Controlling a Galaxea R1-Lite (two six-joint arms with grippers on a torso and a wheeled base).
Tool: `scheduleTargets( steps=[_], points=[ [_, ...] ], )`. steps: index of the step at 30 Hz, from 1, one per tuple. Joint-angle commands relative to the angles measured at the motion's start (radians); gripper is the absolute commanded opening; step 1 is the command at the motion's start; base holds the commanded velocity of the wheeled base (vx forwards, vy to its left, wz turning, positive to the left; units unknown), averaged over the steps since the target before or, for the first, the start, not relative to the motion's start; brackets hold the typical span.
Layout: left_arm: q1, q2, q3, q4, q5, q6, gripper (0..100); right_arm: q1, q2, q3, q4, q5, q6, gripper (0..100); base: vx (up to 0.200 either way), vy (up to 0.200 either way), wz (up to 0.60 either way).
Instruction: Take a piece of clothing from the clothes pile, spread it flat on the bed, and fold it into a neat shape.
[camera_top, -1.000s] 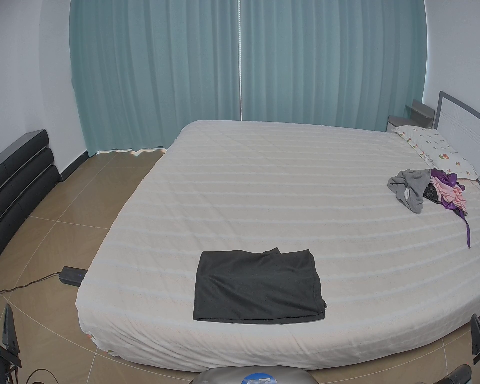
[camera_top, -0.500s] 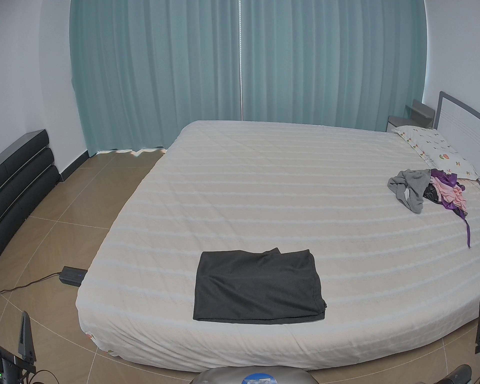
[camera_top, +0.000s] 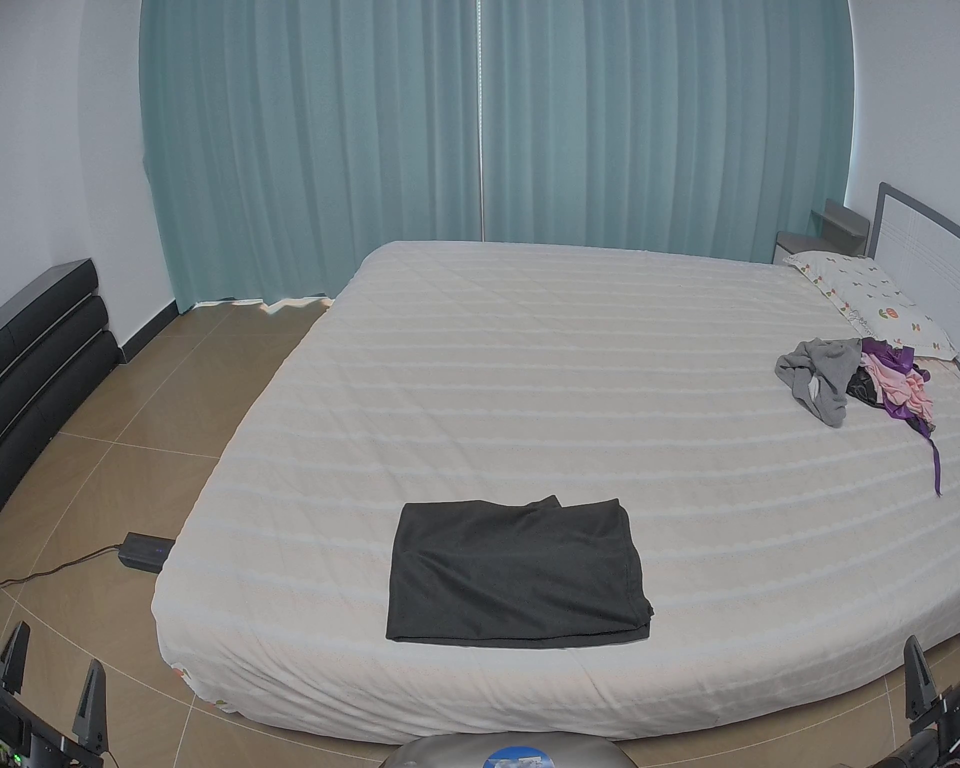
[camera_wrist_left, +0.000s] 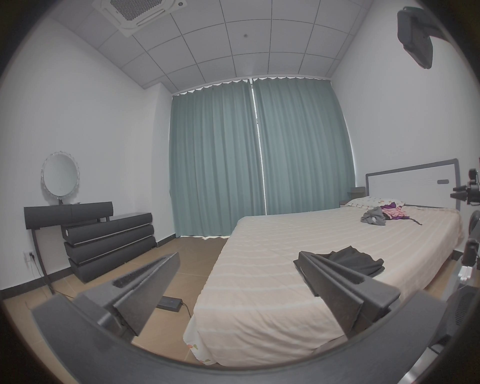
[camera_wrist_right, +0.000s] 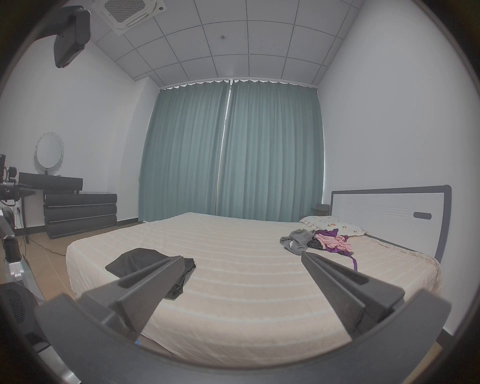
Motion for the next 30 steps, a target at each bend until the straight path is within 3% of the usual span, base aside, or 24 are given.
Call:
scheduleTargets(
  steps=[1,5,8,14,30],
  points=[
    [-0.001,-0.005,0.017,0.004,-0.004,-0.017,100,-0.003,-0.01,0.016,0.007,-0.012,0.007,100,0.0,0.0,0.0],
    [-0.001,-0.005,0.017,0.007,-0.006,-0.097,100,-0.003,-0.01,0.015,0.023,-0.038,0.066,100,0.0,0.0,0.0],
    [-0.001,-0.005,0.017,0.01,-0.009,-0.106,100,-0.004,-0.01,0.016,0.076,-0.024,0.129,100,0.0,0.0,0.0],
    [-0.001,-0.005,0.016,0.057,-0.068,-0.083,100,-0.003,-0.01,0.01,0.094,-0.018,0.093,100,0.0,0.0,0.0],
    [-0.001,-0.005,0.017,0.056,-0.073,-0.069,100,-0.003,-0.01,0.013,0.088,-0.009,0.089,100,0.0,0.0,0.0]
  ],
)
